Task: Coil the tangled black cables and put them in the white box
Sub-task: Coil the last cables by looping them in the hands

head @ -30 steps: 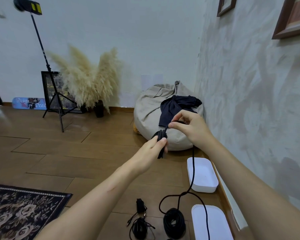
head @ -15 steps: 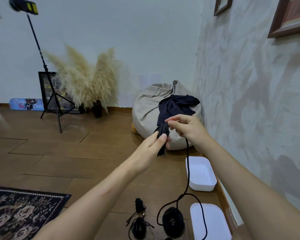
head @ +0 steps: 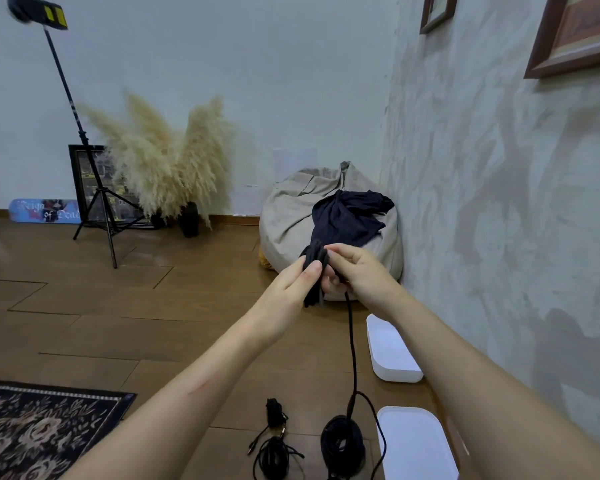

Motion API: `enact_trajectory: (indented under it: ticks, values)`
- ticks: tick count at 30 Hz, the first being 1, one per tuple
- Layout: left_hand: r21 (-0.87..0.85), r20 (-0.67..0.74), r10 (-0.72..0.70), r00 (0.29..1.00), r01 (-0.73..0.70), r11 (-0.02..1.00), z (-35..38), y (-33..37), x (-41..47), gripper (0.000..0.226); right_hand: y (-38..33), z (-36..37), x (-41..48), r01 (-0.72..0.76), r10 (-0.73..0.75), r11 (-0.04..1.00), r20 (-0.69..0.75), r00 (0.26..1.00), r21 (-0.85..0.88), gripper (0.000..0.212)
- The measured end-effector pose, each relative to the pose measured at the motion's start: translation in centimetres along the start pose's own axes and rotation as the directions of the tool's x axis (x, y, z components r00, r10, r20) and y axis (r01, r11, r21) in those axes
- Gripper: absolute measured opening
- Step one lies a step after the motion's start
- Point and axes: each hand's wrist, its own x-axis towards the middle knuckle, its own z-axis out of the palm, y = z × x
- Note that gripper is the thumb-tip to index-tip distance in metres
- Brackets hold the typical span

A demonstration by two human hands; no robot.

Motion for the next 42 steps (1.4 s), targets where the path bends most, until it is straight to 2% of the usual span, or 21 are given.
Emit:
enact_trajectory:
  ticks: [4,7,9,12,14,17,19,24,28,30,33,36,37,39,42]
  values:
    - [-0.018,-0.013,0.023,1.000,-0.023,1.000,-0.7,0.2,0.1,0.042,0.4,2.0,-0.4,0.036,-0.029,0.986,0.043,0.999,-0.164,0.033]
    - [-0.029,-0.008,0.024,1.000,-0.025,0.999,-0.7,0.0,0.3,0.023,1.1,3.0,-0.2,0.039,-0.034,0.952,0.022,0.999,-0.303,0.034]
    - [-0.047,-0.039,0.013,0.999,-0.015,0.999,-0.7,-0.1,0.5,0.025,1.5,3.9,-0.1,-0.018,0.019,0.961,-0.001,1.000,-0.275,0.037]
    - [-0.047,-0.098,-0.020,0.995,0.016,0.999,-0.7,-0.5,1.0,0.018,1.8,5.3,0.4,-0.175,0.172,0.981,-0.040,0.984,-0.086,0.029]
    - [-0.038,-0.147,-0.045,0.988,0.040,0.998,-0.7,-0.8,1.3,0.019,1.7,5.8,0.3,-0.180,0.177,0.965,-0.032,0.984,-0.189,0.026]
    - [-0.022,-0.206,-0.054,0.977,0.051,0.998,-1.1,-1.3,1.7,0.020,1.7,6.3,-0.3,-0.130,0.169,0.934,0.091,0.981,-0.333,0.019]
    - [0.009,-0.237,-0.059,0.970,0.063,0.998,-1.5,-1.8,2.2,0.019,1.9,6.5,-0.7,-0.097,0.163,0.924,0.152,0.975,-0.371,0.024]
    - [0.074,-0.299,-0.073,0.951,0.099,0.992,-2.9,-2.6,2.8,0.022,0.9,6.1,-0.9,-0.075,0.175,0.917,0.227,0.958,-0.391,0.025]
    - [0.197,-0.274,-0.114,0.955,0.172,0.965,-4.0,-4.3,2.9,0.027,-1.3,5.0,-1.2,-0.050,0.163,0.927,0.278,0.947,-0.372,0.019]
    - [0.212,-0.231,-0.159,0.960,0.209,0.955,-4.5,-4.8,2.9,0.027,-2.2,3.9,-1.2,-0.014,0.129,0.921,0.270,0.954,-0.389,0.019]
    - [0.143,-0.093,-0.224,0.970,0.236,0.961,-4.0,-4.5,2.4,0.029,-2.9,2.0,-1.0,0.133,-0.034,0.863,0.207,0.978,-0.487,0.020]
    - [0.106,0.038,-0.208,0.977,0.203,0.973,-2.2,-3.5,1.8,0.052,-3.2,0.4,-0.6,0.221,-0.190,0.804,0.114,0.975,-0.551,0.014]
    - [0.102,0.053,-0.188,0.981,0.182,0.978,-1.8,-3.2,1.7,0.059,-3.4,0.1,-0.5,0.234,-0.228,0.798,0.082,0.970,-0.556,0.011]
    - [0.081,0.052,-0.148,0.988,0.144,0.986,-1.4,-2.6,1.4,0.056,-3.7,-0.2,-0.4,0.250,-0.296,0.800,0.004,0.955,-0.545,0.008]
    - [0.119,0.033,-0.072,0.997,0.067,0.991,-1.3,-2.1,1.0,0.058,-3.6,-0.4,-0.2,0.245,-0.319,0.830,-0.066,0.946,-0.501,0.014]
